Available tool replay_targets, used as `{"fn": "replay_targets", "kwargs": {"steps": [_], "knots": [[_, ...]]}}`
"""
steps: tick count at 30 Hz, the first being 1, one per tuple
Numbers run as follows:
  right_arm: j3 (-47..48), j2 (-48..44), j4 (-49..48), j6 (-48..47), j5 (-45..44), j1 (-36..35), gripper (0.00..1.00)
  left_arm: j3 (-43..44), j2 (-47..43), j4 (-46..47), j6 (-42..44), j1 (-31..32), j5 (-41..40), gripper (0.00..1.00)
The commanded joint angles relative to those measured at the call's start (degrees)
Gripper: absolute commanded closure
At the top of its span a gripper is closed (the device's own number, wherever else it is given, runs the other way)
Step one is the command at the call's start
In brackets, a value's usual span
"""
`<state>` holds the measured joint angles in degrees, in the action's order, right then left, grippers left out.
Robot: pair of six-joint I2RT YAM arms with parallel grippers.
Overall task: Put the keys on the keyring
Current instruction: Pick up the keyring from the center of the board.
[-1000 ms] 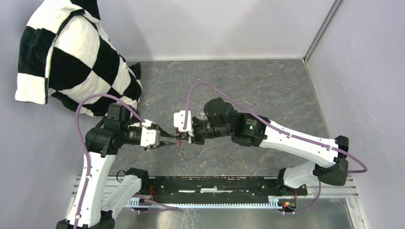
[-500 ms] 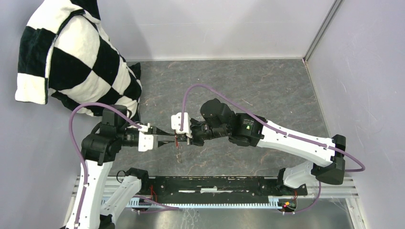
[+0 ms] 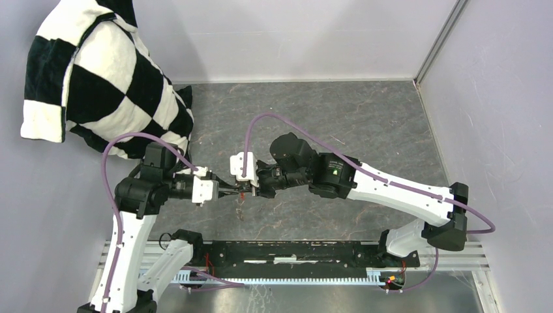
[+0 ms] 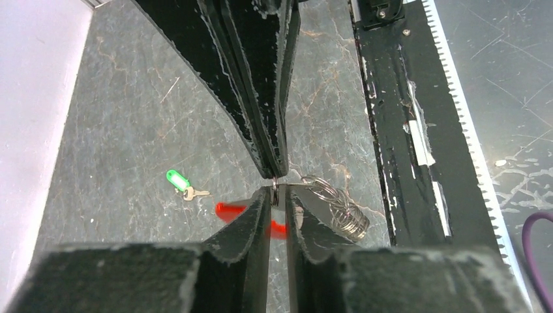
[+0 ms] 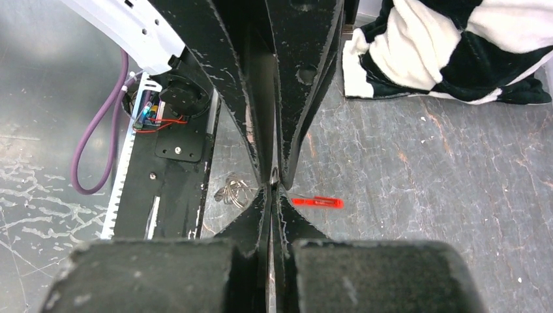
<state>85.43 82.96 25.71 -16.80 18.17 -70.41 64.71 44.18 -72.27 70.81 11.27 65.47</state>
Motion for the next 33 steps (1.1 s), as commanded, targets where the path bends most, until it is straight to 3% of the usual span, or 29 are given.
{"fn": "replay_targets", "kwargs": {"steps": [1,4,6,12,16,24,28,31,33], "knots": [[3.5,0.2,-0.8,-0.1,1.0,-0.3,1.00,2.1,0.6,-0.6,3.0,0.0,1.0,0.83],[3.6,0.3,-0.7,-0.1,1.2,-0.4,1.00,1.7,0.3,0.6,2.6,0.0,0.8,0.96],[3.2,0.0,-1.4,-0.1,1.2,-0.4,0.99,1.2,-0.1,2.0,1.6,0.0,0.8,0.98],[-8.7,-9.4,-15.1,0.0,-1.0,0.0,0.61,-1.7,-4.1,4.7,5.6,0.0,7.8,0.98],[-21.1,-17.7,-27.1,0.6,-3.4,0.3,0.47,-2.3,-6.7,6.4,8.8,0.0,11.5,0.98],[-30.9,-23.8,-37.6,1.6,0.4,0.5,0.49,-2.5,-9.8,6.4,15.4,0.0,13.1,0.98],[-31.0,-24.0,-36.6,3.0,-2.7,0.5,0.50,-3.5,-10.9,6.4,17.4,0.0,12.7,0.98],[-28.8,-22.3,-33.1,8.3,-8.7,2.7,0.49,-3.6,-10.0,6.5,14.0,0.0,11.1,0.98],[-26.3,-19.8,-29.0,15.0,-13.6,6.8,0.49,-3.4,-8.1,7.4,5.1,0.0,9.5,0.98]]}}
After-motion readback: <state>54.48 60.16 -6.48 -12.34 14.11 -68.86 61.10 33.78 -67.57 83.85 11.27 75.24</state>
